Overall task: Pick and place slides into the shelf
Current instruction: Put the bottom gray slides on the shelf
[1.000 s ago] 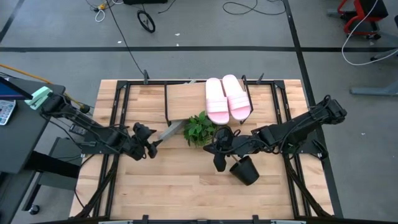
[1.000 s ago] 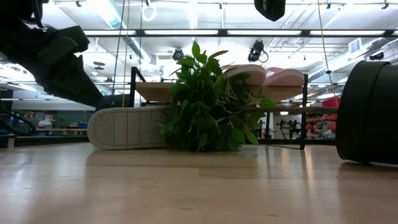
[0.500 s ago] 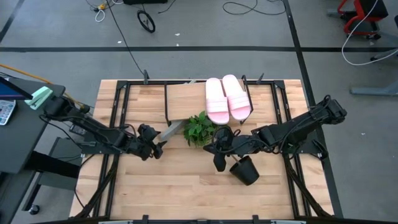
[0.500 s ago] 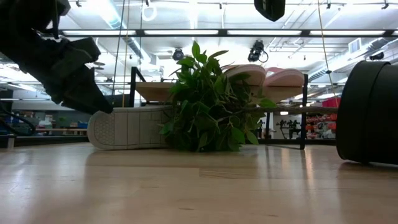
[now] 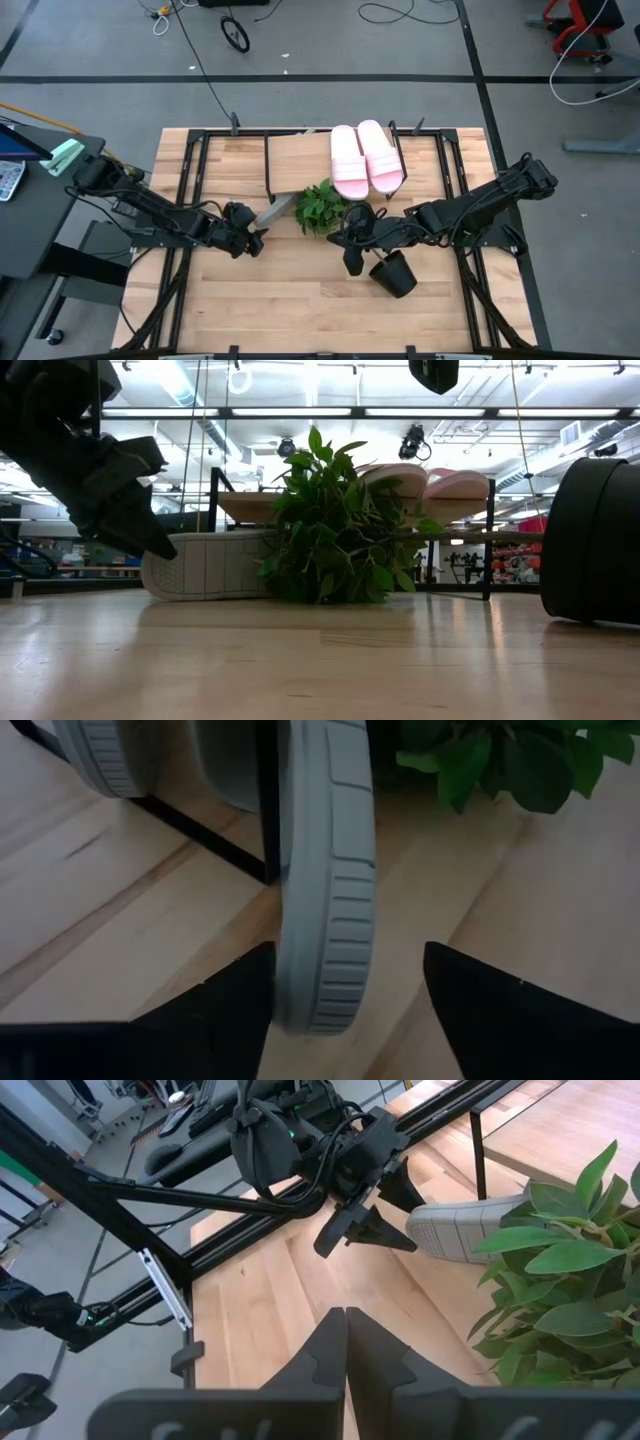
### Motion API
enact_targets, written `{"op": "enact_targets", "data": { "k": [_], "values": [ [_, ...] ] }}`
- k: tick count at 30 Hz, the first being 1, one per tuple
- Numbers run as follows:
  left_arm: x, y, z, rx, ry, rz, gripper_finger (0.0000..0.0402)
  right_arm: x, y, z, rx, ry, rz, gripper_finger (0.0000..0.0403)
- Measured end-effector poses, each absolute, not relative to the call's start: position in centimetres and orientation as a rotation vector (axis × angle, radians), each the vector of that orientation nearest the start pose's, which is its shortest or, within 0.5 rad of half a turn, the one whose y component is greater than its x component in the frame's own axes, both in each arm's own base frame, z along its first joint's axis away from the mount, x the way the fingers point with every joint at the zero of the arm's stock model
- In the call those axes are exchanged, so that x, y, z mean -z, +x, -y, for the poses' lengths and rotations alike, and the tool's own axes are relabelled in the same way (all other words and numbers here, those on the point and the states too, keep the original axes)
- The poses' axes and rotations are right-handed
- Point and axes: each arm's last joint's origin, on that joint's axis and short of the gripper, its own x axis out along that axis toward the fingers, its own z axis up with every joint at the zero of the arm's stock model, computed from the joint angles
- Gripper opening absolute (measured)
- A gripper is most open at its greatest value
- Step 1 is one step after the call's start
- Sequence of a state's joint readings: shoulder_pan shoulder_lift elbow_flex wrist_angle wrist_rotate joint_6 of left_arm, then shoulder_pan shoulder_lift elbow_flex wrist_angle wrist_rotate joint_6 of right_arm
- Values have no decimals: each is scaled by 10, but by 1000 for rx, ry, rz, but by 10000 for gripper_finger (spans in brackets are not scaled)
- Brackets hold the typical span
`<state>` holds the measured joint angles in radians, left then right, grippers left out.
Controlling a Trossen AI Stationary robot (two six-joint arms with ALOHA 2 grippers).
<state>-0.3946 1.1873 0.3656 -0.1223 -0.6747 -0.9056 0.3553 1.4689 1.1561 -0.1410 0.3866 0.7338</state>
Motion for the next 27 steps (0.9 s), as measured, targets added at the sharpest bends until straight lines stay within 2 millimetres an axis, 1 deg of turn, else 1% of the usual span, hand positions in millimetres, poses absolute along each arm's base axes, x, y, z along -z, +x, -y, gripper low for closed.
{"op": "enact_targets", "data": {
  "k": [10,16,22,27],
  "values": [
    [-136,178,55,-564,-382,-634,165,-306,313,-104,190,556,-385,12],
    [-136,178,56,-551,-390,-644,128,-306,313,-104,192,556,-384,12],
    [-136,178,56,-549,-389,-645,115,-306,313,-104,191,556,-384,12],
    [-136,179,56,-550,-389,-646,139,-306,313,-104,191,556,-384,12]
  ]
}}
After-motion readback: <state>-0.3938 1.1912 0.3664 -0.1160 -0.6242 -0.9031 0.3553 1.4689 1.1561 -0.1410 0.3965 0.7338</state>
